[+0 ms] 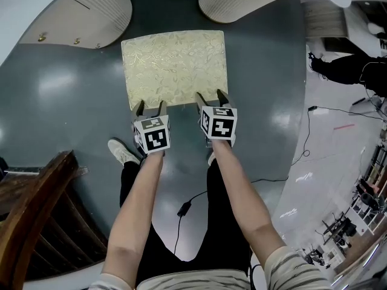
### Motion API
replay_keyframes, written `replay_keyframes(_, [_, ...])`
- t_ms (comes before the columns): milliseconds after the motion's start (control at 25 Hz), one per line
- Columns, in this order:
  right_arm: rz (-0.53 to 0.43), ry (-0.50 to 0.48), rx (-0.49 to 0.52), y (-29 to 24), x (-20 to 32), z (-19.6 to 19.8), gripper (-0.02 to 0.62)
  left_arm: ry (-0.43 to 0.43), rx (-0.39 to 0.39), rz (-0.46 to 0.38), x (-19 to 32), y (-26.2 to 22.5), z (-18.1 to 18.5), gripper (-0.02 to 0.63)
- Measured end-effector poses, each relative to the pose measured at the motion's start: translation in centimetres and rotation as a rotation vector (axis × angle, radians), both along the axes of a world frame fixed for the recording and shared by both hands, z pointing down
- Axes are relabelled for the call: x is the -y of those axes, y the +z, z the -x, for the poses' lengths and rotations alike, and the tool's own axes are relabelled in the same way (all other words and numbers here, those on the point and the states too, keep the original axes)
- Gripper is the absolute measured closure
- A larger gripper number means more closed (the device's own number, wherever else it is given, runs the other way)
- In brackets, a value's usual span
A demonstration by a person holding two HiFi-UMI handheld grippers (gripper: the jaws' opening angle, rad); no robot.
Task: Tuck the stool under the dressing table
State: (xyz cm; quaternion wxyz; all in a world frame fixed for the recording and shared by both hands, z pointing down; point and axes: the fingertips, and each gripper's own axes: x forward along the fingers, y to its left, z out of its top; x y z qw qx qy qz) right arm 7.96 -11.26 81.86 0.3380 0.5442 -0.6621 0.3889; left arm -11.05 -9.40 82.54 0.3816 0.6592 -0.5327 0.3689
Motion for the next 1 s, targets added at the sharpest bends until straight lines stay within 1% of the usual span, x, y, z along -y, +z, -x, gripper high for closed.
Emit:
replay_keyframes(240, [0.007,-0.015,0.013,0.1,1.4,0.1,0.285,0.001,0.003,-0.022,1.4,0.1,0.0,0.344])
replay_keyframes(440, [0.008,-0.015,0.013,0.3,2.4,0.2,0.285,0.005,0.001,-0.025,2.4,0.3,0.1,0.344])
replay_keyframes(600, [-0.003,-0.021,0.023,0.1,3.1,0.4,0.285,0.008,0.006,-0.025,3.1,0.3,0.3,0.344])
replay_keyframes(680, [-0.013,-0.025,0.031,0.1,3.5,0.4,0.285,0.01,0.008,-0.038,3.6,0.2,0.3,0.344])
replay_keyframes(1000, [-0.013,-0.018,0.061,0.5,6.5,1.6,0.285,0.029,0.018,-0.063,7.3,0.4,1.5,0.344])
